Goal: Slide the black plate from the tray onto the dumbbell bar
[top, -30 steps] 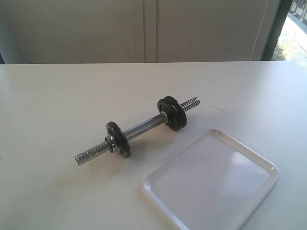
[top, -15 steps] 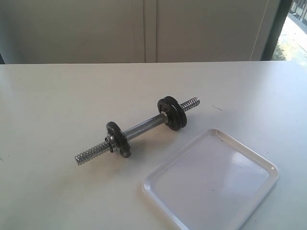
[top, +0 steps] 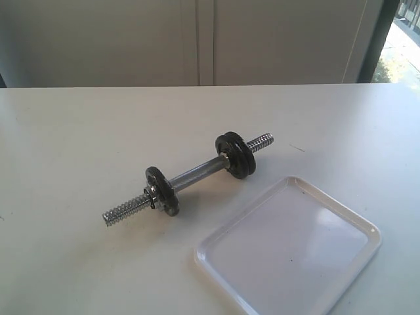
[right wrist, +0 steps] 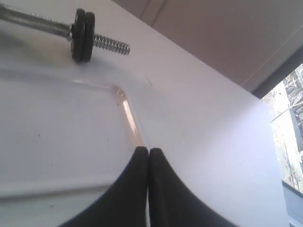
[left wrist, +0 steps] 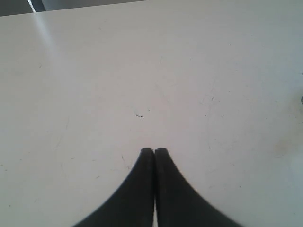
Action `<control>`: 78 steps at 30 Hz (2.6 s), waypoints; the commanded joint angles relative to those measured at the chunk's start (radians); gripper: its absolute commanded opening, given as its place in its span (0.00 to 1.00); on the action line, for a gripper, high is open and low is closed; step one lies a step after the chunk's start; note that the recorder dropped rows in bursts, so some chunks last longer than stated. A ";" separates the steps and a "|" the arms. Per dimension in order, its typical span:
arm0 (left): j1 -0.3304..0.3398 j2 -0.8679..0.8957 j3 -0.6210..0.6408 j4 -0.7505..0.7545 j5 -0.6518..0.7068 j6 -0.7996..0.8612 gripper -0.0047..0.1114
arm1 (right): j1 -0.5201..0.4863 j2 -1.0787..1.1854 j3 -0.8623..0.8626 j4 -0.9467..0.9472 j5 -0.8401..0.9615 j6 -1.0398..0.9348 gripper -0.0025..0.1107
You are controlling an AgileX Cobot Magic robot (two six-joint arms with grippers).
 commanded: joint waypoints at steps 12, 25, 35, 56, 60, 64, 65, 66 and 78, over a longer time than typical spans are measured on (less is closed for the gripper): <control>0.005 -0.005 0.003 -0.003 -0.003 -0.006 0.04 | -0.004 -0.028 0.155 -0.341 -0.331 0.003 0.02; 0.005 -0.005 0.003 -0.003 -0.003 -0.006 0.04 | -0.004 -0.028 0.155 -0.319 -0.331 0.003 0.02; 0.005 -0.005 0.003 -0.003 -0.003 -0.006 0.04 | -0.004 -0.028 0.155 -0.314 -0.286 0.064 0.02; 0.005 -0.005 0.003 -0.003 -0.003 -0.006 0.04 | -0.002 -0.028 0.155 -0.287 -0.237 0.701 0.02; 0.005 -0.005 0.003 -0.003 -0.003 -0.006 0.04 | -0.002 -0.028 0.155 -0.287 -0.237 0.701 0.02; 0.005 -0.005 0.003 -0.003 -0.003 -0.006 0.04 | -0.006 -0.028 0.155 -0.287 -0.240 0.701 0.02; 0.005 -0.005 0.003 -0.003 -0.003 -0.006 0.04 | -0.014 -0.028 0.155 -0.287 -0.240 0.701 0.02; 0.005 -0.005 0.003 -0.003 -0.003 -0.006 0.04 | -0.026 -0.028 0.155 -0.284 -0.240 0.701 0.02; 0.005 -0.005 0.003 -0.003 -0.003 -0.006 0.04 | -0.081 -0.028 0.155 -0.284 -0.240 0.712 0.02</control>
